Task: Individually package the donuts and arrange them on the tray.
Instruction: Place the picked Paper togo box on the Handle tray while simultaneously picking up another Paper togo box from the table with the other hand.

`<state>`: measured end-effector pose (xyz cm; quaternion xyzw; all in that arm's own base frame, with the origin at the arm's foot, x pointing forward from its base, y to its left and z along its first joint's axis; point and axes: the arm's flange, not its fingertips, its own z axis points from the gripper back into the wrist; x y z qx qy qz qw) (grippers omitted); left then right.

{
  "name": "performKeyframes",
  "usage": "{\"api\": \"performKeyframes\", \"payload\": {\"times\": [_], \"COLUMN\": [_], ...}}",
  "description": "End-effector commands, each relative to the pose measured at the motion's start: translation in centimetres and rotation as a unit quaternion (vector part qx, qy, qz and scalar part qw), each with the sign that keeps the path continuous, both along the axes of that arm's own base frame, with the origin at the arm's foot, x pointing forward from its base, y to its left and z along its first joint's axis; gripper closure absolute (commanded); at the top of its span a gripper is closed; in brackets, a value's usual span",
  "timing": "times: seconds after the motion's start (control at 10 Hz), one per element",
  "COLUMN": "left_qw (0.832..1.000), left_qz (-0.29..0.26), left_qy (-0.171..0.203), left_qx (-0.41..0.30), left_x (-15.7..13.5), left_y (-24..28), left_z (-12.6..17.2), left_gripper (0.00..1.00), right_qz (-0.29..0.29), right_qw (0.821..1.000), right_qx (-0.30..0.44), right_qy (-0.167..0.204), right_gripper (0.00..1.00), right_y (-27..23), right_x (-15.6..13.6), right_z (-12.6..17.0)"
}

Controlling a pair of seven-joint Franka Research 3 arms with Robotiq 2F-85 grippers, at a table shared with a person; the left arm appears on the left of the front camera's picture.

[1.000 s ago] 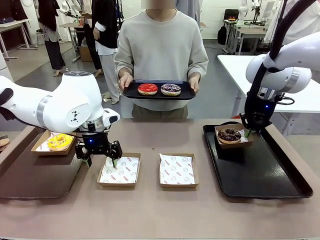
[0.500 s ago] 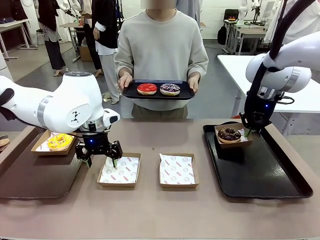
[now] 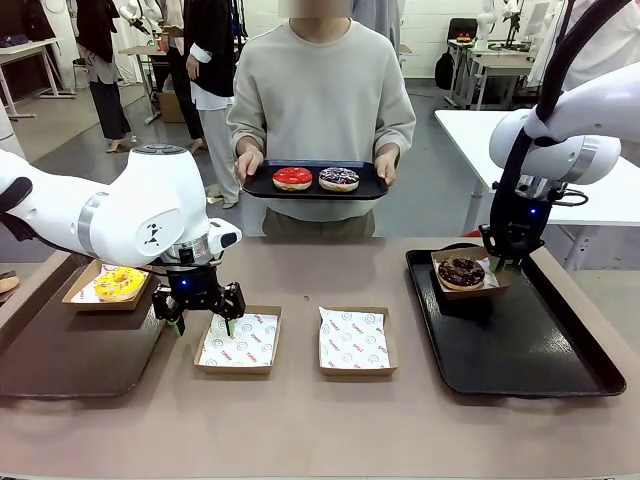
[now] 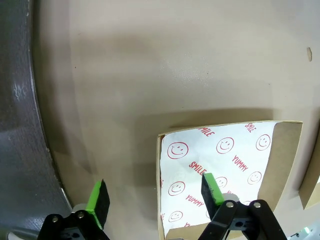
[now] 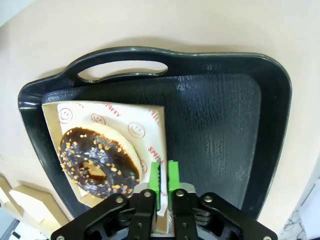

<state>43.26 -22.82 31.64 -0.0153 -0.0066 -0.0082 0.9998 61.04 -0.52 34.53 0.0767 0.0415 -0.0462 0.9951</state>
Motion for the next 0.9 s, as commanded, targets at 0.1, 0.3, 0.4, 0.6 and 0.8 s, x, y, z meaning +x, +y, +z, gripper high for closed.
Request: {"api": "performKeyframes", "payload": {"times": [0.1, 0.3, 0.4, 0.6, 0.8], "left_qw": [1.000, 1.000, 1.000, 1.000, 1.000], "left_qz": [0.016, 0.016, 0.017, 0.017, 0.016], "left_qy": [-0.007, -0.006, -0.006, -0.004, -0.002], "left_qx": [0.007, 0.006, 0.006, 0.005, 0.005], "left_x": [0.44, 0.53, 0.58, 0.65, 0.69], "left_y": [-0.72, -0.70, -0.68, -0.70, -0.68], "left_z": [0.02, 0.02, 0.02, -0.01, -0.09], "left_gripper": [0.65, 1.00, 1.00, 0.96, 1.00], "right_qz": [-0.010, -0.011, -0.013, -0.015, -0.014], "right_qw": [1.000, 1.000, 1.000, 1.000, 0.999], "right_qx": [-0.012, -0.015, -0.020, -0.025, -0.030], "right_qy": [0.002, 0.003, 0.005, 0.006, 0.008], "right_gripper": [0.00, 0.00, 0.06, 0.00, 0.00], "right_y": [0.20, 0.23, 0.26, 0.33, 0.41], "right_x": [0.72, 0.71, 0.68, 0.62, 0.47], "right_z": [-0.05, -0.02, 0.08, 0.22, 0.22]}}
